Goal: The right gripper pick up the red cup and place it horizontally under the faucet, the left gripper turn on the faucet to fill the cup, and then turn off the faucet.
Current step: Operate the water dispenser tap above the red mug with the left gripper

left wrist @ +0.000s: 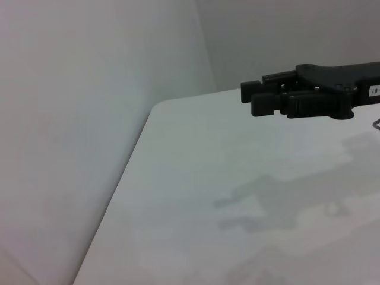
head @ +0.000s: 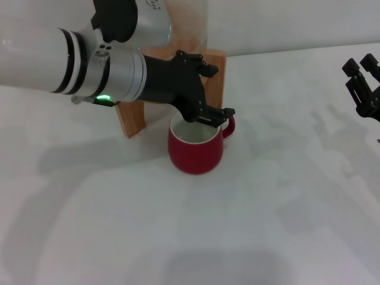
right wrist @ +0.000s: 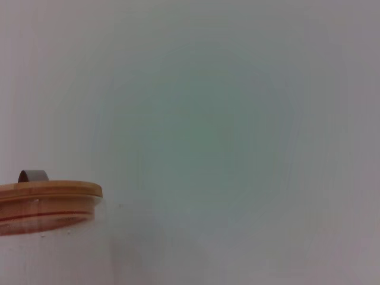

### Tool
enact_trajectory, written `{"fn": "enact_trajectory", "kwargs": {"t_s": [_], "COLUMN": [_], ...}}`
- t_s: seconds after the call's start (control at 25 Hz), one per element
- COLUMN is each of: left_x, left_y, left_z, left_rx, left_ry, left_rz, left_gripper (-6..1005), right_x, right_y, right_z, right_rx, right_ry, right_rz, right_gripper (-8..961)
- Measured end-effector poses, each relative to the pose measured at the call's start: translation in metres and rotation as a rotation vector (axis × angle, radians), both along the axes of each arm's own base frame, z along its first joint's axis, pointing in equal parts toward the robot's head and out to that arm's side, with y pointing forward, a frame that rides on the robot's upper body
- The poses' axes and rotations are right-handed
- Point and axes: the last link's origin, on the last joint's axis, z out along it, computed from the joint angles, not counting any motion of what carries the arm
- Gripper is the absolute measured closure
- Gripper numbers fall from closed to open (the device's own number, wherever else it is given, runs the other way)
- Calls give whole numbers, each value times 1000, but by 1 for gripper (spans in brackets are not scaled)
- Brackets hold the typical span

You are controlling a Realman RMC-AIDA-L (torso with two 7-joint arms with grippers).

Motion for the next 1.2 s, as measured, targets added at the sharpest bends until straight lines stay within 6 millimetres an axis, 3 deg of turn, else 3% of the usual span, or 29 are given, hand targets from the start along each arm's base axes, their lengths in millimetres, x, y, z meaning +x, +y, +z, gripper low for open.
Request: {"fn": "enact_trajectory", "kwargs": {"t_s": [1.2], "left_x": [-4], "left_y": [9], "left_z": [-9], "left_rx": [56], "left_ry": [42], "left_rz": [-21], "left_gripper": [138], "right_x": [2], "right_y": [-2], "right_z": [0], "right_rx": [0], "right_ry": [-3], "right_rz": [-7], "right_gripper": [572]}}
